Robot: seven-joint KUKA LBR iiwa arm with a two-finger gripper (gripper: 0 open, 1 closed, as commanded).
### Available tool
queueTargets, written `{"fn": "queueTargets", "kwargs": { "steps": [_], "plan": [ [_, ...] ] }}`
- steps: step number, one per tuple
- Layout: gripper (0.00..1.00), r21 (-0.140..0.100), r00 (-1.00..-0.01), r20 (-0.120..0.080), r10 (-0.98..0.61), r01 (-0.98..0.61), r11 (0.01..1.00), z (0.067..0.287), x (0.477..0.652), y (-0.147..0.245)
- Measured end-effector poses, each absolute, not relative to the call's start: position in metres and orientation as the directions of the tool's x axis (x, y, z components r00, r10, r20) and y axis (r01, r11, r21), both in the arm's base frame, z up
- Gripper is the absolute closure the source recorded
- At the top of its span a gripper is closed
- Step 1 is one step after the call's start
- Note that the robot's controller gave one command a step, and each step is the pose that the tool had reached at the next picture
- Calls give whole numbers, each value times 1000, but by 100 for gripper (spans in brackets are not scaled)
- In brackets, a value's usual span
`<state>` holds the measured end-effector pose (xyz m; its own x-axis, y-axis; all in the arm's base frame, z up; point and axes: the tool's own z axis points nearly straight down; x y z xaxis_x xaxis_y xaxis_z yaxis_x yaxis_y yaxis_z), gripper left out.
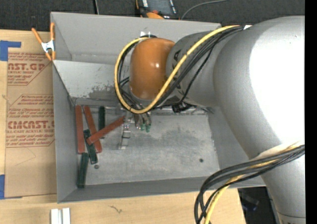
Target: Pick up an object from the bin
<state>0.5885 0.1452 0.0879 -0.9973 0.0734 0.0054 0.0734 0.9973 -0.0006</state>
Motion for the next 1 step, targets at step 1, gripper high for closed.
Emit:
{"fn": "queueTargets", "kwargs": {
  "steps": [1],
  "plan": [
    [0, 1, -991, 1, 131, 131, 991, 69, 591, 159]
  ]
}}
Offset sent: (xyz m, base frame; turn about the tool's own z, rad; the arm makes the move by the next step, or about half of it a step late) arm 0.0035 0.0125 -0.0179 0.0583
